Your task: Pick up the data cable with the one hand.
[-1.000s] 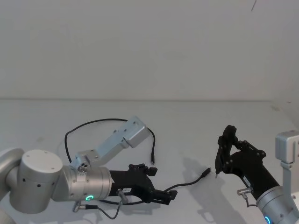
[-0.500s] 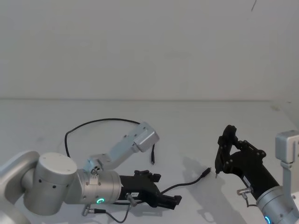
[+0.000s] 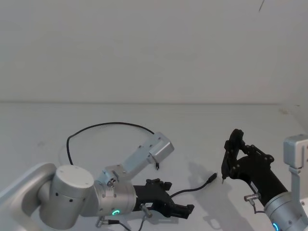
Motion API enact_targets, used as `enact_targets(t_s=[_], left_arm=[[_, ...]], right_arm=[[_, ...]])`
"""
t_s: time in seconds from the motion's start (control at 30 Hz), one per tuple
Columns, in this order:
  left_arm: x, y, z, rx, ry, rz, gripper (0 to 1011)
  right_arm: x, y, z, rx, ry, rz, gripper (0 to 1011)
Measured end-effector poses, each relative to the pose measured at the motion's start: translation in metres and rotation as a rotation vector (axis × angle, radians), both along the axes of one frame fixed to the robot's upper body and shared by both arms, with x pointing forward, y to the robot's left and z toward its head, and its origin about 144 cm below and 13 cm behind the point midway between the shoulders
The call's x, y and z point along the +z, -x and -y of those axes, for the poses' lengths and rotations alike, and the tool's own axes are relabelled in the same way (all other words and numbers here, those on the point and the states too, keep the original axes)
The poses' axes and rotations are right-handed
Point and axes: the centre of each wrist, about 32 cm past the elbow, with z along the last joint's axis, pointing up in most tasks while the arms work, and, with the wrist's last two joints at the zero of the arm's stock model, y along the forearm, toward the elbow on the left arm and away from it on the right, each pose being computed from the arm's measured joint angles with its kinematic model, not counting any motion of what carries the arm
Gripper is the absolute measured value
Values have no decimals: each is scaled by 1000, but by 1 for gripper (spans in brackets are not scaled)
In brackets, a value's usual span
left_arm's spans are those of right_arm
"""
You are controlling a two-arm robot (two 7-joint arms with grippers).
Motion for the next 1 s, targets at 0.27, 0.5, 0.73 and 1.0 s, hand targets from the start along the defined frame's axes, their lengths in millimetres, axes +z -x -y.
enact_targets(t_s=[0.27,0.5,0.73,1.0], left_arm=[[-4,3,12,4,12,22,1001],[-5,4,20,6,13,23,1001],[-5,5,25,11,5,12,981],[-5,5,29,13,0,6,816]], right_arm=[[0,0,0,0,0,0,279],[0,0,0,0,0,0,279],[0,0,0,0,0,0,279],[0,0,0,0,0,0,279]])
